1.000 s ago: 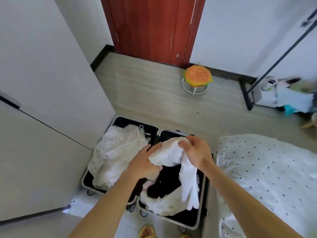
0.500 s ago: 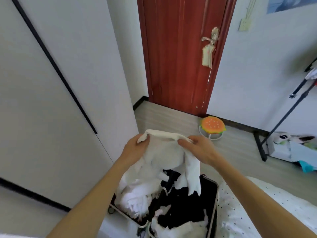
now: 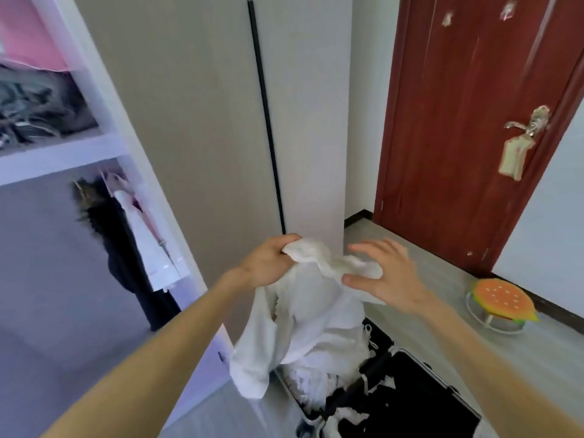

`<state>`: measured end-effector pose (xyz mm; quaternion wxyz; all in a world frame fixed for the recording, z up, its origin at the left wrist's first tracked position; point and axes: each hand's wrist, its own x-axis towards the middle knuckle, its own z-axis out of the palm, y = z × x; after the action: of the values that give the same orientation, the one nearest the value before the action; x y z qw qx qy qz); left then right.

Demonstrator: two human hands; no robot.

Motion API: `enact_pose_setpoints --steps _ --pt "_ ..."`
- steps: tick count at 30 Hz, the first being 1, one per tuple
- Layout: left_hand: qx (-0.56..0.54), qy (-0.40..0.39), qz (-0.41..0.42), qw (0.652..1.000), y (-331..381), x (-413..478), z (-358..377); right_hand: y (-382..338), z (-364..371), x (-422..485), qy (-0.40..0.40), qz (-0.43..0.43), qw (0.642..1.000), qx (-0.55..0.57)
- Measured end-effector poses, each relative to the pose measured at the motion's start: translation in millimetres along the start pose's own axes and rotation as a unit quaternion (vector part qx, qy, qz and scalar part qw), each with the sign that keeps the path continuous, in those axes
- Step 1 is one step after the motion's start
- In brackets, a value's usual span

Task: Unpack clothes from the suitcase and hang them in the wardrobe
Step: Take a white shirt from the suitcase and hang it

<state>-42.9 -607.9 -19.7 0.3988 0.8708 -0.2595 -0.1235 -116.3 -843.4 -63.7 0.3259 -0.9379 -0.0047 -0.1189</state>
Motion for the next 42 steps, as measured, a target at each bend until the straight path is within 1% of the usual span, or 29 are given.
enact_pose_setpoints --steps 1,3,4,5,7,9,10,11,13,15,16,18,21,24,26,29,34,35,37,38,39,40,41,42 --pt "0.012 0.007 0.007 1.000 -2 -15 -12 -16 9 0 -0.046 -0.009 0.997 0.059" --pt "0.024 0.014 0.008 1.000 -4 -40 -29 -48 26 0 -0.111 -0.021 0.983 0.145" --pt "0.031 0.018 0.004 0.999 -7 -54 -38 -66 38 1 -0.138 -0.029 0.974 0.176" --pt "0.041 0.026 -0.001 0.999 -14 -65 -47 -86 50 1 -0.150 -0.035 0.969 0.196" --pt "0.052 0.062 -0.024 0.996 -29 -93 -67 -126 75 -1 -0.139 -0.052 0.968 0.201" --pt "0.045 0.098 -0.048 0.993 -42 -121 -87 -161 96 -2 -0.109 -0.080 0.971 0.199" --pt "0.036 0.114 -0.058 0.991 -48 -135 -96 -175 105 -3 -0.104 -0.083 0.967 0.219" --pt "0.026 0.130 -0.073 0.988 -58 -149 -106 -190 114 -3 -0.110 -0.079 0.959 0.250" --pt "0.003 0.175 -0.102 0.979 -84 -189 -129 -233 138 -5 -0.149 -0.073 0.938 0.304" --pt "-0.039 0.199 -0.133 0.970 -111 -226 -143 -269 158 -5 -0.161 -0.074 0.923 0.341" --pt "-0.068 0.199 -0.151 0.966 -125 -248 -148 -287 168 -5 -0.166 -0.075 0.915 0.361" --pt "-0.112 0.173 -0.202 0.957 -152 -284 -151 -317 181 -7 -0.165 -0.077 0.902 0.392" --pt "-0.114 0.168 -0.261 0.944 -207 -342 -165 -360 208 -9 -0.151 -0.065 0.900 0.403" --pt "-0.105 0.200 -0.315 0.922 -237 -379 -184 -380 226 -7 -0.143 -0.059 0.907 0.392" --pt "-0.082 0.212 -0.336 0.914 -251 -401 -206 -394 245 -8 -0.152 -0.058 0.913 0.373" --pt "-0.011 0.211 -0.362 0.908 -264 -415 -234 -402 264 -7 -0.134 -0.042 0.920 0.367" --pt "0.071 0.253 -0.423 0.867 -271 -427 -275 -419 285 7 -0.130 -0.006 0.914 0.385" --pt "0.119 0.249 -0.444 0.852 -269 -426 -281 -422 287 11 -0.129 -0.001 0.911 0.391" --pt "0.264 0.230 -0.479 0.805 -263 -421 -288 -429 291 20 -0.130 -0.002 0.910 0.393" --pt "0.321 0.217 -0.495 0.778 -260 -419 -290 -434 293 24 -0.139 -0.006 0.911 0.389" --pt "0.345 0.209 -0.507 0.762 -261 -418 -291 -437 296 27 -0.144 -0.009 0.910 0.389" --pt "0.336 0.211 -0.521 0.756 -264 -419 -293 -441 298 28 -0.145 -0.008 0.908 0.392" --pt "0.294 0.226 -0.532 0.761 -269 -420 -294 -443 300 30 -0.144 -0.004 0.904 0.402" --pt "0.223 0.255 -0.540 0.771 -276 -425 -298 -447 303 31 -0.149 0.003 0.897 0.415"
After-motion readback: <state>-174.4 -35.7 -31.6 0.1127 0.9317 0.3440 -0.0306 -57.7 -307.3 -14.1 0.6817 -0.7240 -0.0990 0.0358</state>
